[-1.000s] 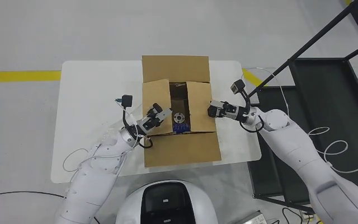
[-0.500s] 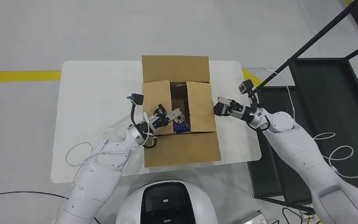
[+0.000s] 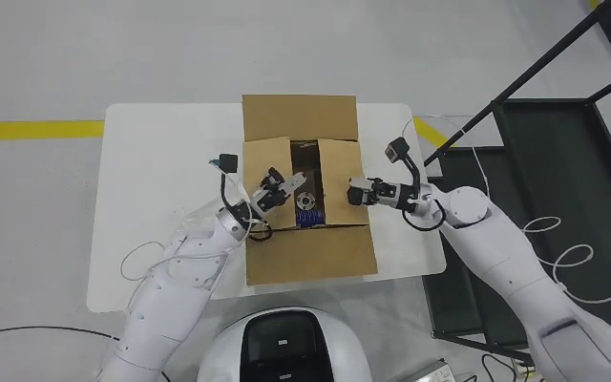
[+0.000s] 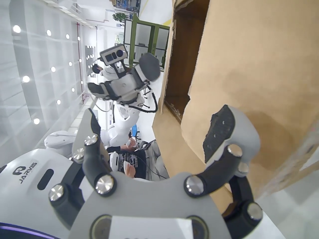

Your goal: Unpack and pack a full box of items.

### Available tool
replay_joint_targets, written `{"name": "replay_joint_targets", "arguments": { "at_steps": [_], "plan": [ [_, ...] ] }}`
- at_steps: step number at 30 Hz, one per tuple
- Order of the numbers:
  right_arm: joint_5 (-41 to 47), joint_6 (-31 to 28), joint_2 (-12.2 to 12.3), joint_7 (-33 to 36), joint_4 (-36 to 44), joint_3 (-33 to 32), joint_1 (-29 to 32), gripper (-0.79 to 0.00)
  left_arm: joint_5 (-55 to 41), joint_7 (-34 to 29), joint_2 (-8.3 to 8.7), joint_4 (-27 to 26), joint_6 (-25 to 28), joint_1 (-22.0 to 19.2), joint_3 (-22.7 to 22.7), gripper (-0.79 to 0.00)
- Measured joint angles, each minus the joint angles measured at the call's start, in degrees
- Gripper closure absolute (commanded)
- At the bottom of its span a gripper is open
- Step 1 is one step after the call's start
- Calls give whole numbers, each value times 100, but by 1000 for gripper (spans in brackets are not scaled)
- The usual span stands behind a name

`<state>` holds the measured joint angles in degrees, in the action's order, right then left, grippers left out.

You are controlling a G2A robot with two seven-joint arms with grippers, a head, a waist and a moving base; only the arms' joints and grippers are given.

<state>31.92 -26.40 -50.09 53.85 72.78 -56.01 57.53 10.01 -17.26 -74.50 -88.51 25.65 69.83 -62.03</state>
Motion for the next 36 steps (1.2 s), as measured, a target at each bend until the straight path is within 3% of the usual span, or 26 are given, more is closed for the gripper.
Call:
{"name": "replay_joint_targets", "arguments": {
  "at_steps": [9,15,22,28,36],
  "plan": [
    [-1041,586,-251,-669,-191,498,-409,-785,-341,423,142,-539,364,788,-871,-785],
    [-814,360,-246,-459,-204,287,-347,-785,-494,412,190,-664,400,1018,-1179,-785],
    [52,-10,115,658,133,-922,345,-785,-516,424,198,-731,479,1078,-1228,-785],
    [0,313,409,987,325,-1978,1270,-785,-512,444,196,-687,518,1060,-1223,-785],
    [-560,919,417,676,412,-1896,1904,-785,-414,496,192,-588,527,1040,-1220,-785]
  ]
}}
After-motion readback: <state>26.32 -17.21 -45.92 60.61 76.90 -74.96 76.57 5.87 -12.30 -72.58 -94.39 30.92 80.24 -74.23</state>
